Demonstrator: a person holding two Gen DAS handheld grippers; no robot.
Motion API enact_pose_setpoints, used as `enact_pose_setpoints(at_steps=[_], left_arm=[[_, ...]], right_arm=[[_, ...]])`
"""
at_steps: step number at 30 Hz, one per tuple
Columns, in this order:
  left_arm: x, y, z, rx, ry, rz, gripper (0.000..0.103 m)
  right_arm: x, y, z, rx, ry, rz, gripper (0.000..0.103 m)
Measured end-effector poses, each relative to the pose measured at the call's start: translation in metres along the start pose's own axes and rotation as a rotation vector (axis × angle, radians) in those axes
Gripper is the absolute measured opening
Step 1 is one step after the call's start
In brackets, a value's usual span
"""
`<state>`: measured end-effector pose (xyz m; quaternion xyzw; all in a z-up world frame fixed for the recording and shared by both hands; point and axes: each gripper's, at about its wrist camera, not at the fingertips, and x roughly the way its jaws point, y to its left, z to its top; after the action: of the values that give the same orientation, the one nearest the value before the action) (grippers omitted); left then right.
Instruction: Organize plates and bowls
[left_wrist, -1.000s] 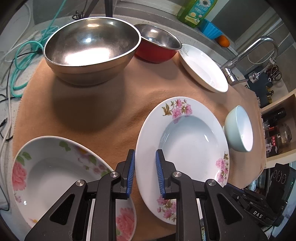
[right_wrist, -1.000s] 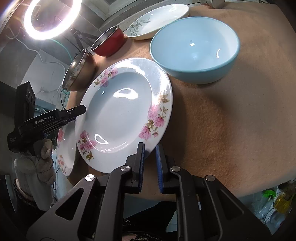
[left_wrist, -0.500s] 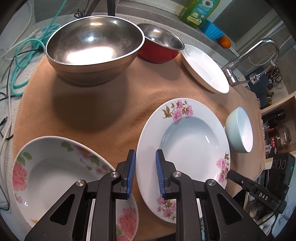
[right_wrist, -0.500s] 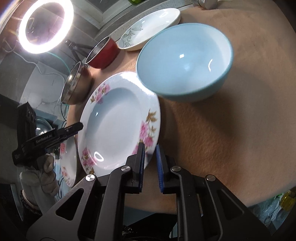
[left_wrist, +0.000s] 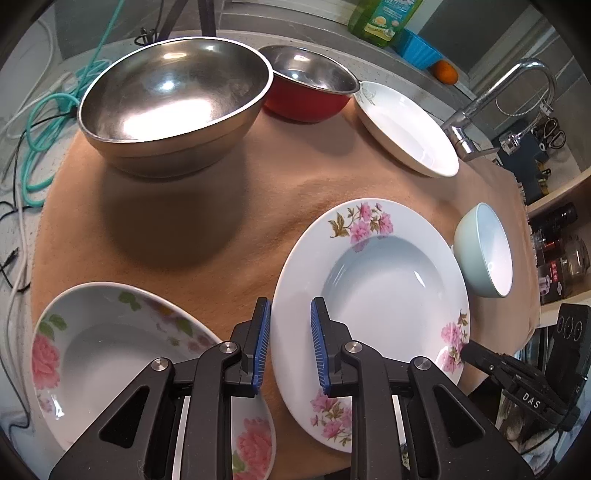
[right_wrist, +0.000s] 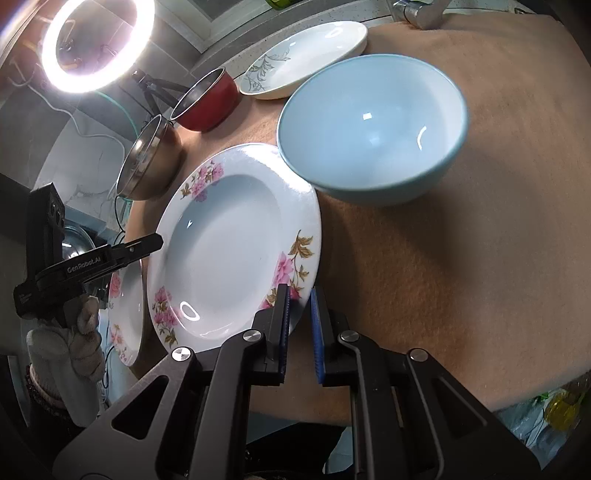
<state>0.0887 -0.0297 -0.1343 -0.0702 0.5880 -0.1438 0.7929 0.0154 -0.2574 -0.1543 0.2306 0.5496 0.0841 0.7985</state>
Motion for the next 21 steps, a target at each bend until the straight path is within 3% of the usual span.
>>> enact_pose_setpoints(at_steps=[21], left_arm=[[0.007,-0.01,0.002,0.036,0.006,0.023,0.02]], right_arm=[[-0.01,0.009,-0.032,-0.026,0.071,0.017,0.011]])
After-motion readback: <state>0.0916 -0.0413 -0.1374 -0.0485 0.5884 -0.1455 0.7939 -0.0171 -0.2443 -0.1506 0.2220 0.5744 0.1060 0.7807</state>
